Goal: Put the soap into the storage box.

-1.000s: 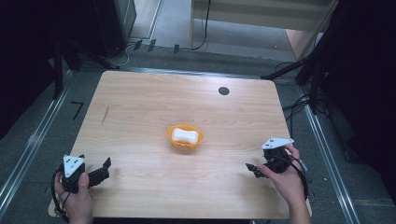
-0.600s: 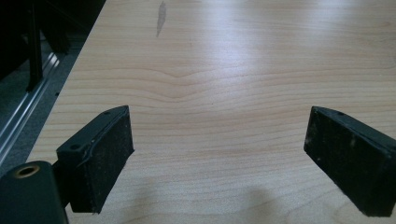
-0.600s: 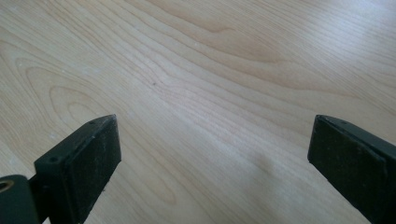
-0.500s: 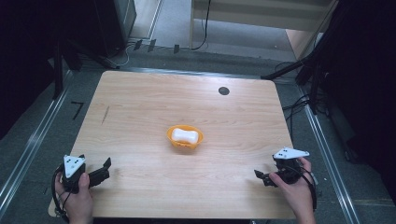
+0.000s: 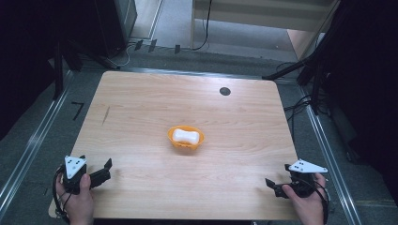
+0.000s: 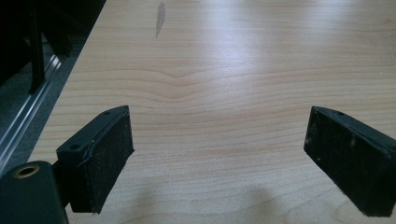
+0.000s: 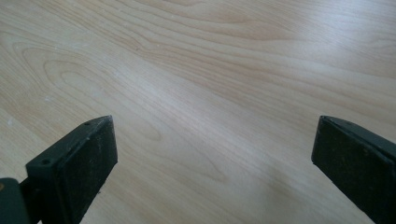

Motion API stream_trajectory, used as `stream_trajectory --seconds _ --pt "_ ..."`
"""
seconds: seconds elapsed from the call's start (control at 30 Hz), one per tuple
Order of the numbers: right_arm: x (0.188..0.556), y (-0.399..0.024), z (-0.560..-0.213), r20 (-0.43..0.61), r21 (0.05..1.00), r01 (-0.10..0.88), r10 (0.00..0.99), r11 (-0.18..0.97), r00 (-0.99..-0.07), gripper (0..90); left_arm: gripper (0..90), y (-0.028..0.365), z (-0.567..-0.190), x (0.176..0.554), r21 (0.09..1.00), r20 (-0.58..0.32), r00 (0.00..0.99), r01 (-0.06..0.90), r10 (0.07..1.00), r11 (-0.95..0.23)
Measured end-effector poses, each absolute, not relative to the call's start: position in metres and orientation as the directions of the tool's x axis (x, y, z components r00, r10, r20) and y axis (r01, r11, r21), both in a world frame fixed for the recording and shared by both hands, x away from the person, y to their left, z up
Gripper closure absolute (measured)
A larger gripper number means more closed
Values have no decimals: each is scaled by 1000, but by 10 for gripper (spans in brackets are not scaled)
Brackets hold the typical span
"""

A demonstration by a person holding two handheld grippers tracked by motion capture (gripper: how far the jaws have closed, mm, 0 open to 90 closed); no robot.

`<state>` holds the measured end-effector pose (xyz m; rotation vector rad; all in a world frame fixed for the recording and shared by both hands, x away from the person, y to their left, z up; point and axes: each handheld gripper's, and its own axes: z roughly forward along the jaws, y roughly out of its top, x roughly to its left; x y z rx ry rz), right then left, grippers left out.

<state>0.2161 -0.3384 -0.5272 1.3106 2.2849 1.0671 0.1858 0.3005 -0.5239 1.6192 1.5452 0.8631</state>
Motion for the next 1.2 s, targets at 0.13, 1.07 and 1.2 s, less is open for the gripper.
stream_trajectory --seconds 0.13,1.07,1.2 --pt "208 -348 -530 127 741 617 847 264 -515 8 84 300 -524 186 859 -12 55 512 998 -18" --pt "173 -379 -553 170 817 564 884 120 -435 25 84 302 -524 186 855 -29 52 519 998 -2" --pt "172 -379 -553 169 818 562 884 121 -436 26 83 300 -524 186 853 -12 52 521 999 -17"
